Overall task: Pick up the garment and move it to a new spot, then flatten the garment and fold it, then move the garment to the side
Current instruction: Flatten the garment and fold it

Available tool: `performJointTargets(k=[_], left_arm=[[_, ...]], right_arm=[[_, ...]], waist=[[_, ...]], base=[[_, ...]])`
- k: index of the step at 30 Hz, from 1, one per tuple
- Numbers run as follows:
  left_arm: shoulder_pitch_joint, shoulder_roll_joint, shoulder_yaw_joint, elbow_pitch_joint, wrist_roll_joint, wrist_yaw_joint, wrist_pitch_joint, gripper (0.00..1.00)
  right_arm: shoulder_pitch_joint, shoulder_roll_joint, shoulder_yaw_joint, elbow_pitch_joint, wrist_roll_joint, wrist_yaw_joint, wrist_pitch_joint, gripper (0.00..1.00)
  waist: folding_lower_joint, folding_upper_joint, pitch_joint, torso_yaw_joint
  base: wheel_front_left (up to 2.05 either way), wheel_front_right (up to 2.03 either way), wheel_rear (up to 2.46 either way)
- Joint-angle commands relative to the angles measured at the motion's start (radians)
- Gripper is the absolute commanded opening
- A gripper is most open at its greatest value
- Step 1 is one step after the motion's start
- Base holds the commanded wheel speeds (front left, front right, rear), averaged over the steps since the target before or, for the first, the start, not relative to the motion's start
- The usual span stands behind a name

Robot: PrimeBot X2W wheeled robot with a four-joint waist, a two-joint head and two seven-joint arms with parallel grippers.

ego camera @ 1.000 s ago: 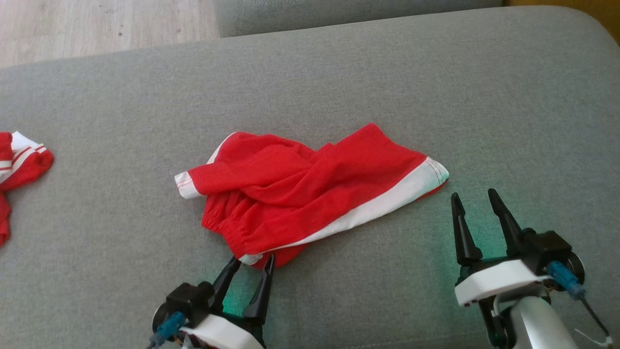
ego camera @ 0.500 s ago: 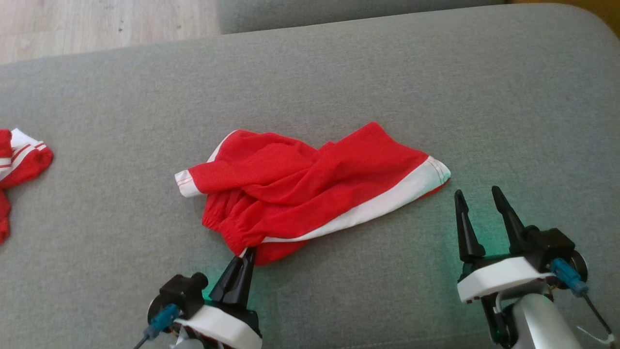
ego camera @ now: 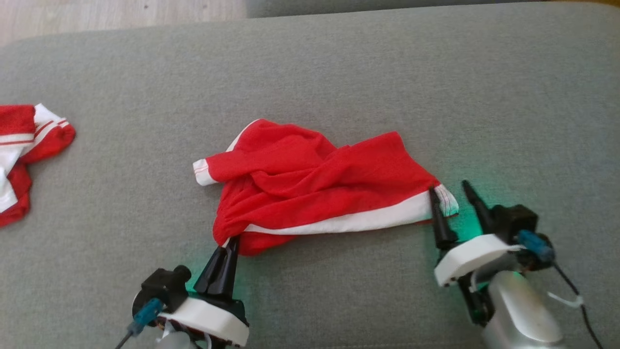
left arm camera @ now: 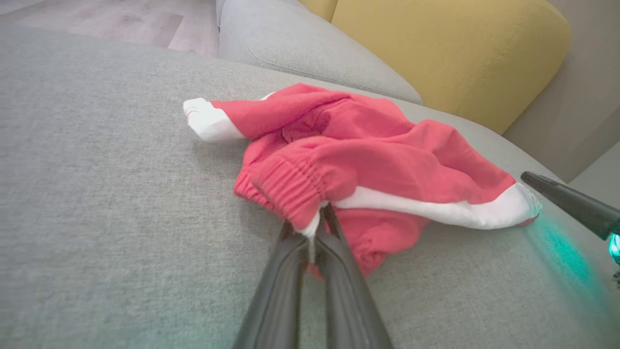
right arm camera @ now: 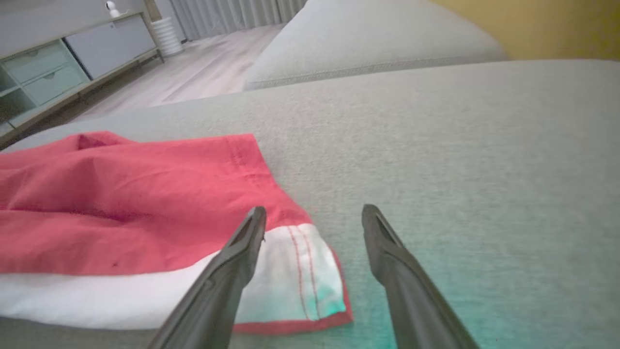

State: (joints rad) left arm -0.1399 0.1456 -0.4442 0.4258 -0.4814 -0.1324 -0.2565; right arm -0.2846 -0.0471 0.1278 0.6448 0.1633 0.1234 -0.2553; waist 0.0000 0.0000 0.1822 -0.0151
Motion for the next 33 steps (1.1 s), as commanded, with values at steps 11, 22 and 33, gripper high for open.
performJointTargets(k=[11,22,33], left_arm=[[-0.037,-0.001,0.084,-0.012,0.028,0.002,-0.005,0.0],[-0.044,-0.013,0.1,-0.01,0.045,0.002,-0.005,0.0],[-0.038,-0.017,0.103,-0.004,0.048,0.002,-0.005,0.0]], right_arm=[[-0.01,-0.047,0.176,0.028,0.105,0.007,-0.006,1.0],[0.008,-0.081,0.277,-0.003,0.174,0.007,-0.006,1.0],[0.015,-0.112,0.334,0.009,0.251,0.007,-0.006,1.0]], waist=[[0.0,0.0,0.018,-0.002],[0.0,0.0,0.02,-0.011],[0.0,0.0,0.018,-0.008]], base=[[0.0,0.0,0.0],[0.0,0.0,0.0],[0.0,0.0,0.0]])
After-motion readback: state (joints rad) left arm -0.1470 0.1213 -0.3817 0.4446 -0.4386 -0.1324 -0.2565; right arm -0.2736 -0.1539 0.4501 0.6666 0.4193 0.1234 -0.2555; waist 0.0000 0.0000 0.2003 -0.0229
